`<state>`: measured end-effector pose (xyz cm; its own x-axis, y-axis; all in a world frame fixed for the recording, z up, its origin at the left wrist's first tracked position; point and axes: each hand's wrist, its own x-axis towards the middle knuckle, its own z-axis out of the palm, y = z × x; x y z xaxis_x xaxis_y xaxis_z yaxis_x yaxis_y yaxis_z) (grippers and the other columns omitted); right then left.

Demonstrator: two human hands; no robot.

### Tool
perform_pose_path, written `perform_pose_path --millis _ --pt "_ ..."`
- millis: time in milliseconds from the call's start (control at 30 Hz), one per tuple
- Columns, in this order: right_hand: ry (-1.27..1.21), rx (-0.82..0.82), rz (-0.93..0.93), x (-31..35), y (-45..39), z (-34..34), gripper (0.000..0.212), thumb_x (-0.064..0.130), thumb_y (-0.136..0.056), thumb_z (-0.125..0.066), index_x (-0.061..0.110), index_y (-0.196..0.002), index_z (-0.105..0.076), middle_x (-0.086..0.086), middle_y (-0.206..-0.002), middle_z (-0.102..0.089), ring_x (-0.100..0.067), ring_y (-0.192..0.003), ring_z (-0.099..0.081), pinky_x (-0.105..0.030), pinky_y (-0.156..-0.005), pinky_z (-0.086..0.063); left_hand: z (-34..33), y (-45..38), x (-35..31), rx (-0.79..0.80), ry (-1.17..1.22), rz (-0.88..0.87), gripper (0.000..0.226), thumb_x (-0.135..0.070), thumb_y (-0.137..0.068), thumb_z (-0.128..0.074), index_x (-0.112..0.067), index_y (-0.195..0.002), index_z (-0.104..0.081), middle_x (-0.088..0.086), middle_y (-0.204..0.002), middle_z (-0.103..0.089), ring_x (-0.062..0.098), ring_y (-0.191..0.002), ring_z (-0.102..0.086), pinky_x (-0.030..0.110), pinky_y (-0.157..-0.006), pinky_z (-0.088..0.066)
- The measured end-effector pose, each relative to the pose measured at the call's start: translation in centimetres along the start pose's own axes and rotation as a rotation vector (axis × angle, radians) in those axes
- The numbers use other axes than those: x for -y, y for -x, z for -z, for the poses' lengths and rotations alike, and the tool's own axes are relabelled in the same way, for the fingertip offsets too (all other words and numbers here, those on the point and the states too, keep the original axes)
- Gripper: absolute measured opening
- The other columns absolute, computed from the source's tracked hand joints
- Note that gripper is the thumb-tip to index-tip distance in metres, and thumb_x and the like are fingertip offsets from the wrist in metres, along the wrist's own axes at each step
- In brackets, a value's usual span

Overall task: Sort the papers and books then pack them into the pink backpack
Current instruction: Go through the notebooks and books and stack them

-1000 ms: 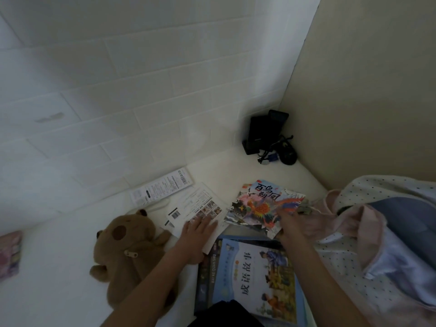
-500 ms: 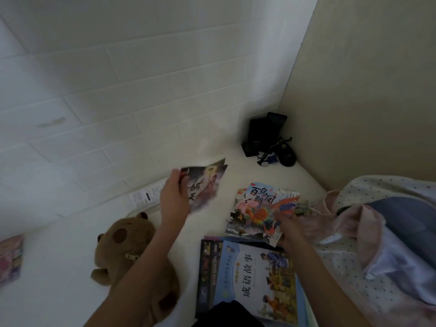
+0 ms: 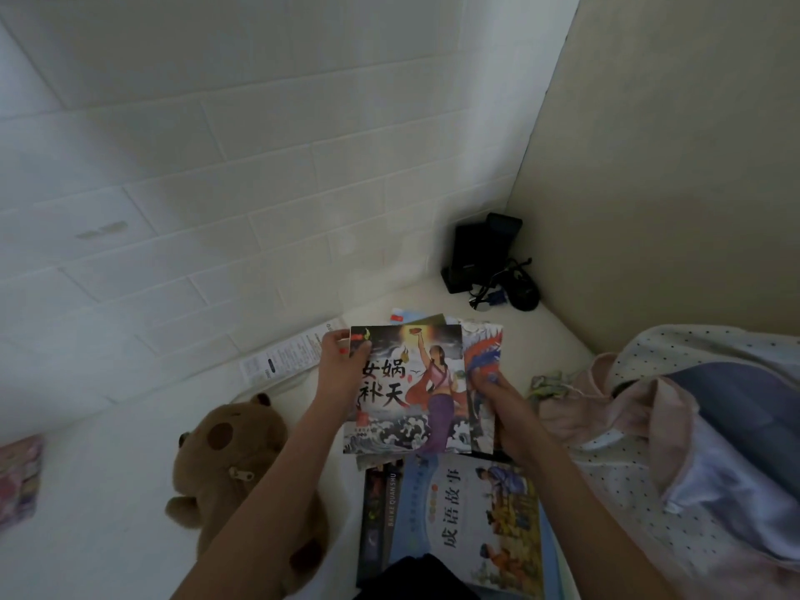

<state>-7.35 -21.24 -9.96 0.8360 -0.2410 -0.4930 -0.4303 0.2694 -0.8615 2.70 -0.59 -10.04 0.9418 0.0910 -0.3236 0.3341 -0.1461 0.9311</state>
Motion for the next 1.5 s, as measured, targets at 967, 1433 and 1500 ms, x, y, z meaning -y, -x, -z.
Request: perform_pose_path --millis 967,1433,1500 --pt "0.045 -0.127 0.269 1.4 -3.5 -0.9 0.026 0.030 -0.086 -0.066 0.027 -0.112 -0.063 -0.005 -0.110 -0.067 -0.012 -0.103 -0.064 -0.023 -0.079 -0.054 -3.8 0.1 -0.3 0.330 0.022 0.031 0.035 -0.052 -0.088 -0.050 -0.025 -0.087 -0.072 -0.007 -0.094 -0.068 0.013 -0.093 -0.059 0.025 -0.074 -0.040" --pt "0.334 -0.065 0.348 -0.3 -3.4 0.6 0.013 -0.013 -0.081 -0.062 -0.001 -0.077 -0.058 -0.020 -0.077 -0.056 -0.035 -0.078 -0.056 -0.049 -0.072 -0.050 -3.7 0.1 2.3 0.363 -0.387 -0.204 0.029 -0.019 -0.078 -0.075 -0.001 -0.101 -0.069 0.011 -0.098 -0.071 0.018 -0.087 -0.064 0.026 -0.072 -0.049" --pt "0.271 -0.132 0.321 0.0 -3.2 1.0 0.015 -0.006 -0.081 -0.067 0.007 -0.077 -0.061 -0.010 -0.077 -0.064 -0.025 -0.079 -0.063 -0.036 -0.074 -0.055 -3.5 0.2 1.4 0.417 -0.391 -0.143 0.032 -0.022 -0.077 -0.076 0.000 -0.100 -0.070 0.018 -0.098 -0.072 0.026 -0.089 -0.068 0.035 -0.078 -0.056"
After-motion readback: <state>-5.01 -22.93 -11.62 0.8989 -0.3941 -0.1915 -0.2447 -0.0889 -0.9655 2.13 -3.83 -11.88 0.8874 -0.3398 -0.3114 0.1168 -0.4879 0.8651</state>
